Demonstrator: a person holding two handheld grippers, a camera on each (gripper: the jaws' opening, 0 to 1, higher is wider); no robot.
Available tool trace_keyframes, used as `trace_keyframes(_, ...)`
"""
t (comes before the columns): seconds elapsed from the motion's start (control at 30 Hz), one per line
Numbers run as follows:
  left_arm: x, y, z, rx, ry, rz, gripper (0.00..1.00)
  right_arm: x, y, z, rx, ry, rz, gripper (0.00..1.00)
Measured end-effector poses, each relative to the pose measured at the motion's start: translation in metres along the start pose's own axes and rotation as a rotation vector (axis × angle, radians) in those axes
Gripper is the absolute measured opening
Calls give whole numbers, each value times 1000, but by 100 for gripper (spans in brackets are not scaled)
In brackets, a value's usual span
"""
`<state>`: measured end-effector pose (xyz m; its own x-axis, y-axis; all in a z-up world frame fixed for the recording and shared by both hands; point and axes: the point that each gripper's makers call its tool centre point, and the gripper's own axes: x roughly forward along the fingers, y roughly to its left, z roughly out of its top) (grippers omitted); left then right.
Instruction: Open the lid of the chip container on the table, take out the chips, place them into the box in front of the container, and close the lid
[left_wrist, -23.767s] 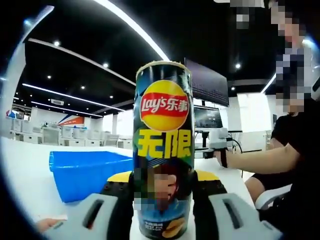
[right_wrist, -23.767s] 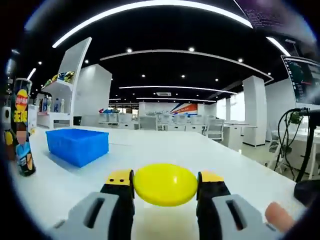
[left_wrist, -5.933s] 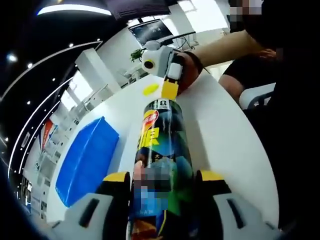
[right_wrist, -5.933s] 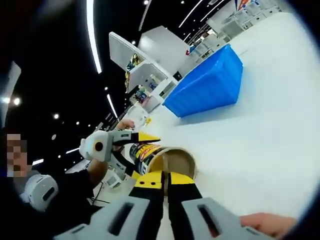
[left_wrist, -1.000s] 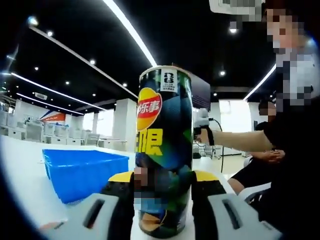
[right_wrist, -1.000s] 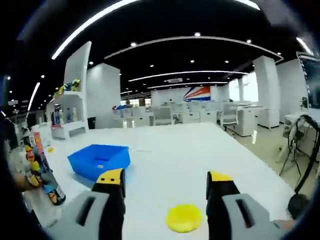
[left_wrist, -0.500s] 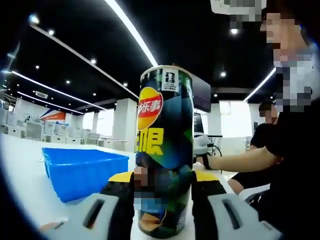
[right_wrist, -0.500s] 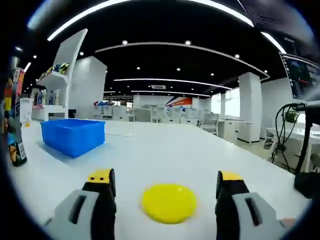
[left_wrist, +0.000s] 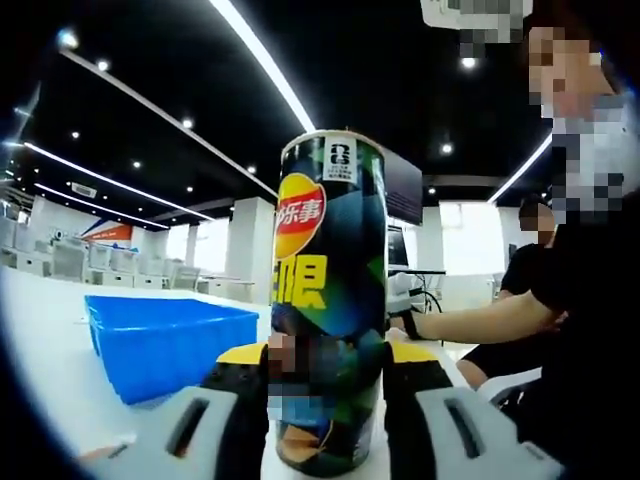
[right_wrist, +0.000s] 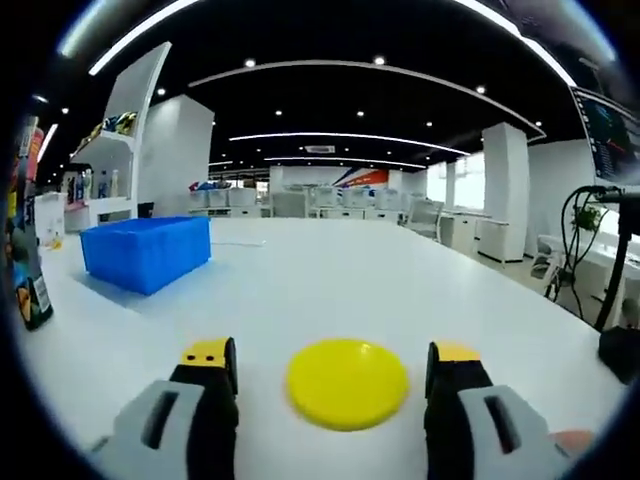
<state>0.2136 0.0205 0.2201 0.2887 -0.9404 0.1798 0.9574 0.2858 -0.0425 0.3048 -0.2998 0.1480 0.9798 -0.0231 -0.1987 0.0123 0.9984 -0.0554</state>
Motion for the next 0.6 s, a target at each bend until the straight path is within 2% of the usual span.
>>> trace_keyframes(0.27, 0, 0, 0, 0, 0, 1, 45, 2, -5, -5, 3, 21, -10, 69)
trace_keyframes(0.3, 0, 0, 0, 0, 0, 1, 45, 3, -5, -7, 1, 36, -9, 62)
trace_keyframes(0.33, 0, 0, 0, 0, 1, 1, 45, 0, -4, -18, 19, 103, -6, 42)
trace_keyframes(0.37, 0, 0, 0, 1, 1, 1, 45, 0, -10, -16, 19, 93, -28, 42)
trace_keyframes(0.4, 0, 0, 0, 1, 1, 1, 45, 3, -9, -14, -6, 71, -21, 41)
trace_keyframes(0.6, 0, 0, 0, 1, 1, 2, 45, 7, -15, -19, 16, 86, -26, 41)
